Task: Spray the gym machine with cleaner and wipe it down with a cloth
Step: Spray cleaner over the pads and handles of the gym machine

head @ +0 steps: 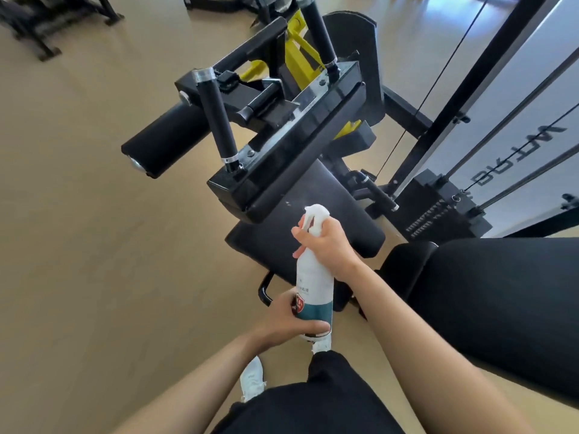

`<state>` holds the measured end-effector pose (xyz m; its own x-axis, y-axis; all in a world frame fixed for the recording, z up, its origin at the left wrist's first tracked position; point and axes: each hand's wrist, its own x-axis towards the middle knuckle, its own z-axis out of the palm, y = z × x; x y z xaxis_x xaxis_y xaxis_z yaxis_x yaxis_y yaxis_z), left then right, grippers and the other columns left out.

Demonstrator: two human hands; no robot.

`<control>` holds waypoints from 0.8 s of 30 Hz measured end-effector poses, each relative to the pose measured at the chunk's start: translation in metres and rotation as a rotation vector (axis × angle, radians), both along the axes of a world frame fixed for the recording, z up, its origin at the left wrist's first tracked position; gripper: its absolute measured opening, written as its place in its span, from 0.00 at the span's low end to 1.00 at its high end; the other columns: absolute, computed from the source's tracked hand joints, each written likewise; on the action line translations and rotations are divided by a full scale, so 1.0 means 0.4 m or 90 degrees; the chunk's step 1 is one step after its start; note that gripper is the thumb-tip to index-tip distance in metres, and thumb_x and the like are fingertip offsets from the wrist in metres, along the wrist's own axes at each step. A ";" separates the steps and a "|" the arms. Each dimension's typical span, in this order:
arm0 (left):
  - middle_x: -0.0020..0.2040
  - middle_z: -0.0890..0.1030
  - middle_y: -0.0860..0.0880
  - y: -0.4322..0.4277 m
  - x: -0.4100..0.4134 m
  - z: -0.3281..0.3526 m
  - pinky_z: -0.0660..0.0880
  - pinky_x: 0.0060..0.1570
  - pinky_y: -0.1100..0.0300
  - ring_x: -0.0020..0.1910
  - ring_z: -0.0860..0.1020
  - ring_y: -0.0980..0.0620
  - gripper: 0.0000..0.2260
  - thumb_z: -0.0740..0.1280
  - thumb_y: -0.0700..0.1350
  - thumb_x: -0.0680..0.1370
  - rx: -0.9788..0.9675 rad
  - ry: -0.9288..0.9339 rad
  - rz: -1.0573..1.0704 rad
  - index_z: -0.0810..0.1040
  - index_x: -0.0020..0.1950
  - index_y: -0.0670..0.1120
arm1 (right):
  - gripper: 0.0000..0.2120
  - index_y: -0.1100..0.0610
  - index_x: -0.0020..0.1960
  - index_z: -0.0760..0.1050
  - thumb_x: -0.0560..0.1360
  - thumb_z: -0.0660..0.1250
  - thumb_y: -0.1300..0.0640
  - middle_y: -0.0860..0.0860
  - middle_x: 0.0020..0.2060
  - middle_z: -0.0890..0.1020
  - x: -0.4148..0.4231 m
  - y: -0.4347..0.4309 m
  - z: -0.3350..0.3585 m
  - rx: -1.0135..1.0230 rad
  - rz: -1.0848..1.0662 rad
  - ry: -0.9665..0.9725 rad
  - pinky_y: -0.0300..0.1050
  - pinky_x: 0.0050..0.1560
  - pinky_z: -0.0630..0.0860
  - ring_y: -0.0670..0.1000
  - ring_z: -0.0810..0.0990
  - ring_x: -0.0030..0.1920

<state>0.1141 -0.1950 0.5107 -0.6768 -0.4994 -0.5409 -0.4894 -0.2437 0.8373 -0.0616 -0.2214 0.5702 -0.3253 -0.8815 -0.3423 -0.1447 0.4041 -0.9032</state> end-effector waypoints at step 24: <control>0.51 0.86 0.54 -0.130 -0.312 0.073 0.84 0.53 0.55 0.51 0.85 0.56 0.19 0.82 0.50 0.69 -0.079 0.003 0.156 0.82 0.57 0.53 | 0.06 0.57 0.49 0.76 0.79 0.72 0.57 0.61 0.46 0.83 -0.369 -0.104 0.044 -0.098 -0.265 -0.206 0.62 0.46 0.85 0.61 0.88 0.39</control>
<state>-0.0109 -0.2468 0.5398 -0.5300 -0.7106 -0.4628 -0.4251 -0.2495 0.8701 -0.2091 -0.2628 0.5876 -0.5560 -0.7491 -0.3602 0.2945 0.2278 -0.9281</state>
